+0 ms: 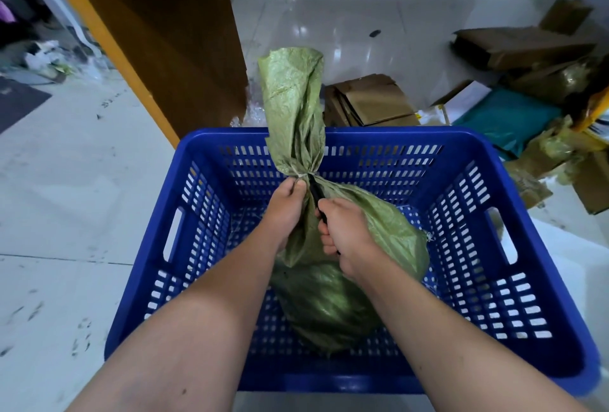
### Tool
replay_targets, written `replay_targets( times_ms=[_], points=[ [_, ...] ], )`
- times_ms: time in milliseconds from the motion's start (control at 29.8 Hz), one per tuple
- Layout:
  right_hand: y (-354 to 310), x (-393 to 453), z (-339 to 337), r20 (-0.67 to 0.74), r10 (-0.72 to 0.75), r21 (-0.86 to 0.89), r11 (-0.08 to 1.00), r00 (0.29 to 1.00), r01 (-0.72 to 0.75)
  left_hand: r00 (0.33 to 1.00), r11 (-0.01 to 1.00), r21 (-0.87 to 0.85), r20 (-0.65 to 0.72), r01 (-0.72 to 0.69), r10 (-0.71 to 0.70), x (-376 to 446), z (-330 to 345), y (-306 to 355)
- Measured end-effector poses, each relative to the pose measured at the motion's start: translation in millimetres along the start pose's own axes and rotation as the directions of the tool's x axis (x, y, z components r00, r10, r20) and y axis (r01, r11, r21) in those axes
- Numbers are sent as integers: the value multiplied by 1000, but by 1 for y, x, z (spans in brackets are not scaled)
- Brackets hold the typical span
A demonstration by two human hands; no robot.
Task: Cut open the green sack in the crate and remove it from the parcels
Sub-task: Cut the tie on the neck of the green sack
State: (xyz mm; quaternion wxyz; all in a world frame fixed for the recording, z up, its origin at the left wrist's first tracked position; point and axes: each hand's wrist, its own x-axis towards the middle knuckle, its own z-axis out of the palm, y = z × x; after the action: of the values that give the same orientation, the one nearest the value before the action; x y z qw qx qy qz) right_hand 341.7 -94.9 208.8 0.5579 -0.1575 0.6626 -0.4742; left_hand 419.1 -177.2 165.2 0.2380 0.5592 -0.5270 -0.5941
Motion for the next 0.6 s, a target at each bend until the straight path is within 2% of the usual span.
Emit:
replay_targets(
  times_ms=[101, 235, 436, 603],
  points=[
    [-5, 2, 3, 10, 53, 58, 997, 999, -54, 1000, 1000, -1, -7, -19, 19, -3, 1, 0],
    [-11, 2, 9, 9, 103, 38, 994, 995, -104, 1000, 999, -43, -28, -14, 13, -4, -2, -3],
    [-5, 3, 11, -99, 29, -175, 983, 995, -46, 998, 1000, -18, -58, -18, 17, -3, -5, -5],
    [-5, 4, 10, -108, 16, -170, 985, 994, -34, 998, 999, 25, -51, -40, 41, -5, -6, -2]
  ],
)
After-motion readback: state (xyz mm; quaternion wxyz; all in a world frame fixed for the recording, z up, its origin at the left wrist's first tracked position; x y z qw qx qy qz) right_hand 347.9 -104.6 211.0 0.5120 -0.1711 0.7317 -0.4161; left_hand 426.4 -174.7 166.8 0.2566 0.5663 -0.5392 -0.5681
